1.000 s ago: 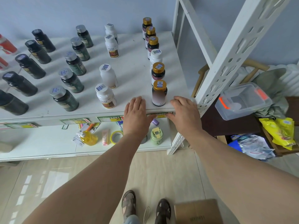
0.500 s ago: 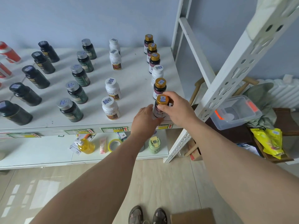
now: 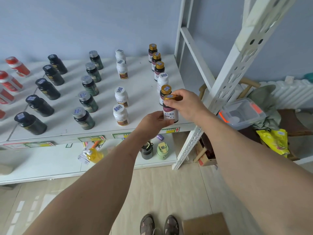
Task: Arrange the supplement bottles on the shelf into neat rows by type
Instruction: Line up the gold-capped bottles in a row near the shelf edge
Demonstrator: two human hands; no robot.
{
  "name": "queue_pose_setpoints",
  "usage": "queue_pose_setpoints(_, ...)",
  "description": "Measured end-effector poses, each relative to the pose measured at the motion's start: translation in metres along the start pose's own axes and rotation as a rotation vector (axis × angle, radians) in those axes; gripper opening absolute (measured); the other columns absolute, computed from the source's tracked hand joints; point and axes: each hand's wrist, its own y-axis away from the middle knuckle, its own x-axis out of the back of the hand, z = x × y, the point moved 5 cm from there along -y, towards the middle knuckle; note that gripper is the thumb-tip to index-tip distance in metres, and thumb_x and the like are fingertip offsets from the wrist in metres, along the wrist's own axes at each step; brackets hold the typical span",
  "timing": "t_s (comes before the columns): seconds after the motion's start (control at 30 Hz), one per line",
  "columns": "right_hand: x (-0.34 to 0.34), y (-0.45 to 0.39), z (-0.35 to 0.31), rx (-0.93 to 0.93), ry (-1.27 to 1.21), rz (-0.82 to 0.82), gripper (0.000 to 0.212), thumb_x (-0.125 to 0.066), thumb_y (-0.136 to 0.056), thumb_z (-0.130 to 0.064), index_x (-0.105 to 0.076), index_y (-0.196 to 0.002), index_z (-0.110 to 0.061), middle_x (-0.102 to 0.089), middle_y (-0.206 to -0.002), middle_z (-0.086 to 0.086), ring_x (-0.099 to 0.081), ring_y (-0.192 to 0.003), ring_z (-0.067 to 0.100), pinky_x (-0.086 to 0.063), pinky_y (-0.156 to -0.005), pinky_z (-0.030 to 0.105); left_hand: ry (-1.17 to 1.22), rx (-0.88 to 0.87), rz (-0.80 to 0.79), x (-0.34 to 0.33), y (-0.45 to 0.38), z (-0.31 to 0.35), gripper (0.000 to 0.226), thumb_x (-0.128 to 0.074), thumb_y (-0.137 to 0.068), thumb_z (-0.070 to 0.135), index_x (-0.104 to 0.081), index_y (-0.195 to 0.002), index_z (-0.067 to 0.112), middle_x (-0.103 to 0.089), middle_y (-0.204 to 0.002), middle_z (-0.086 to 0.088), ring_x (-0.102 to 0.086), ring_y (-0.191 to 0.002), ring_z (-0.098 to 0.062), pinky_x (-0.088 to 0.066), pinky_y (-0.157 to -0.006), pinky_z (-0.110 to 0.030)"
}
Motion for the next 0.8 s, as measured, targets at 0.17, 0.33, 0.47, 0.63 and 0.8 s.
queue_pose_setpoints(0.17, 0.003, 0.001, -0.005, 0.017, 0.001, -0.003, 0.044, -0.072, -0.083, -0.044, -0.063, -0.119, -0.020, -0.066, -0.108, -0.006, -0.061, -0.098, 0.011, -0.047, -0.081, 0.024, -0.047, 0.012, 0.013, 0.003, -0.001, 0.005, 0.036, -0.072, -0.083, 0.039, -0.066, -0.116, 0.025, -0.071, -0.105, 0.007, -0.067, -0.095, -0.011, -0.052, -0.060, -0.013)
queue_pose_setpoints(0.33, -0.001, 0.000, 0.003, 0.033, 0.016, -0.042, 0.044, -0.070, -0.086, -0.038, -0.060, -0.125, -0.022, -0.065, -0.113, -0.008, -0.059, -0.103, 0.010, -0.042, -0.082, 0.023, -0.676, -0.004, 0.113, 0.009, -0.009, 0.009, 0.054, -0.062, -0.086, 0.050, -0.053, -0.134, 0.026, -0.060, -0.129, 0.004, -0.058, -0.115, -0.020, -0.048, -0.093, -0.036)
queue_pose_setpoints(0.47, -0.012, -0.004, 0.020, 0.017, 0.030, -0.069, 0.041, -0.072, -0.085, -0.032, -0.059, -0.124, -0.025, -0.066, -0.113, -0.007, -0.061, -0.105, 0.014, -0.046, -0.089, 0.028, -1.144, -0.159, 0.162, 0.011, -0.010, 0.014, 0.044, -0.050, -0.094, 0.047, -0.053, -0.129, 0.021, -0.059, -0.128, 0.002, -0.054, -0.117, -0.022, -0.043, -0.089, -0.035)
queue_pose_setpoints(0.63, -0.023, -0.008, 0.033, 0.007, 0.048, -0.071, 0.043, -0.073, -0.083, -0.036, -0.059, -0.123, -0.030, -0.068, -0.110, -0.008, -0.062, -0.102, 0.013, -0.047, -0.087, 0.028, -1.211, -0.208, 0.182, 0.015, -0.015, 0.009, 0.039, -0.049, -0.095, 0.044, -0.055, -0.126, 0.020, -0.059, -0.127, 0.002, -0.051, -0.120, -0.022, -0.041, -0.092, -0.035)
queue_pose_setpoints(0.8, -0.027, -0.009, 0.036, -0.008, 0.055, -0.067, 0.043, -0.073, -0.084, -0.035, -0.057, -0.124, -0.029, -0.067, -0.111, -0.008, -0.060, -0.103, 0.014, -0.041, -0.082, 0.024, -1.188, -0.198, 0.174, 0.019, -0.016, 0.008, 0.039, -0.049, -0.096, 0.042, -0.055, -0.127, 0.020, -0.058, -0.129, 0.002, -0.051, -0.121, -0.022, -0.041, -0.093, -0.036)
